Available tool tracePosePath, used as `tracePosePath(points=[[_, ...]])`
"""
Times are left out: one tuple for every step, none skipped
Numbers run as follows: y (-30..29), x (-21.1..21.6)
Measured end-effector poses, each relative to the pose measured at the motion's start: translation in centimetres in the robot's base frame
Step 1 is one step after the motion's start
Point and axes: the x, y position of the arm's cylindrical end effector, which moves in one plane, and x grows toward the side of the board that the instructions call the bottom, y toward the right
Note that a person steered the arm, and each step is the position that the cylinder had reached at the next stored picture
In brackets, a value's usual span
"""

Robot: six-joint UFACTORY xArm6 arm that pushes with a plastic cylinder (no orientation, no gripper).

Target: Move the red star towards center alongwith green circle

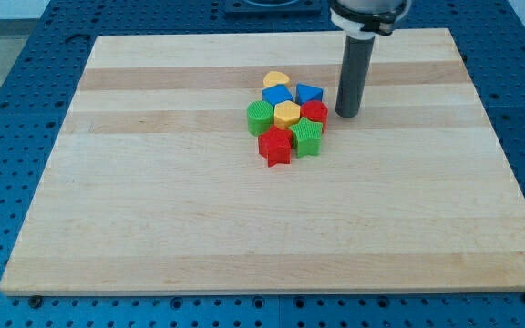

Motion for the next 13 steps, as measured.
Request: tracePosePath(points=[[0.6,-1.3],[0.1,-6.3],[-0.8,-11.5],[-3.9,-11.9],[-8.3,-10.9],[-11.9,-10.3],[-13.1,-10.1],[-13.6,-9.7],[-13.6,-9.6],[-13.8,-9.6],[-18.7,-8.5],[-22.4,-7.6],[-24.0,2.5]])
